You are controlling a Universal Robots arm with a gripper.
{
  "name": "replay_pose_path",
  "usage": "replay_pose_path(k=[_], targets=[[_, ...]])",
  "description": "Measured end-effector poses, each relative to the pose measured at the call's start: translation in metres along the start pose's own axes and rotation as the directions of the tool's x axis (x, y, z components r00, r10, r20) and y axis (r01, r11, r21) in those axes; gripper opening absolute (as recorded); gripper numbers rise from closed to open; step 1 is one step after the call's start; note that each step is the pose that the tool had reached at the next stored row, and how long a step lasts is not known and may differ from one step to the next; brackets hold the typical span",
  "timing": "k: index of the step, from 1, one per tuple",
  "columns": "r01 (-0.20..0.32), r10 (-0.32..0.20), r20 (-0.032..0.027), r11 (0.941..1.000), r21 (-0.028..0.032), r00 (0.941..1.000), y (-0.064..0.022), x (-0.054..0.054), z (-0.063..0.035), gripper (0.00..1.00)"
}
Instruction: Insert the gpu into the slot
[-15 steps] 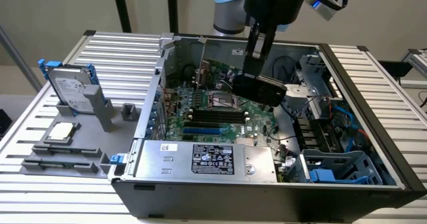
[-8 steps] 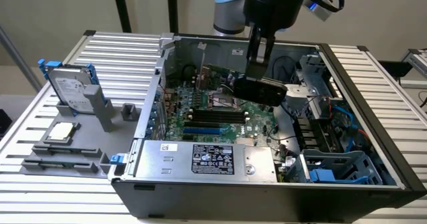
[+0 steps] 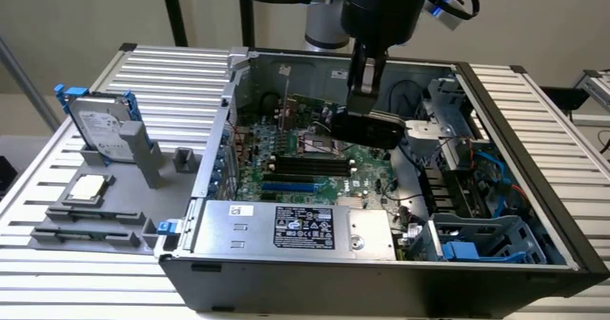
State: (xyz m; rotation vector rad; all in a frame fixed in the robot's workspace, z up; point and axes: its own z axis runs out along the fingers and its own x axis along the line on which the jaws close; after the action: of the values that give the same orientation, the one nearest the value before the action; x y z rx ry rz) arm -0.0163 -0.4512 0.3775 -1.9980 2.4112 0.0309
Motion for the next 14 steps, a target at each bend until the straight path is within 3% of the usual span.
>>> replay_pose_path(k=[5, 14], targets=[[0.029, -0.029, 0.016, 0.9996, 0.0024, 0.9995, 0.0073, 0.001, 0.0073, 0.26], [0.108, -0.108, 0.0338, 0.9942, 0.0055, 0.9936, 0.0156, 0.003, 0.0216, 0.26]])
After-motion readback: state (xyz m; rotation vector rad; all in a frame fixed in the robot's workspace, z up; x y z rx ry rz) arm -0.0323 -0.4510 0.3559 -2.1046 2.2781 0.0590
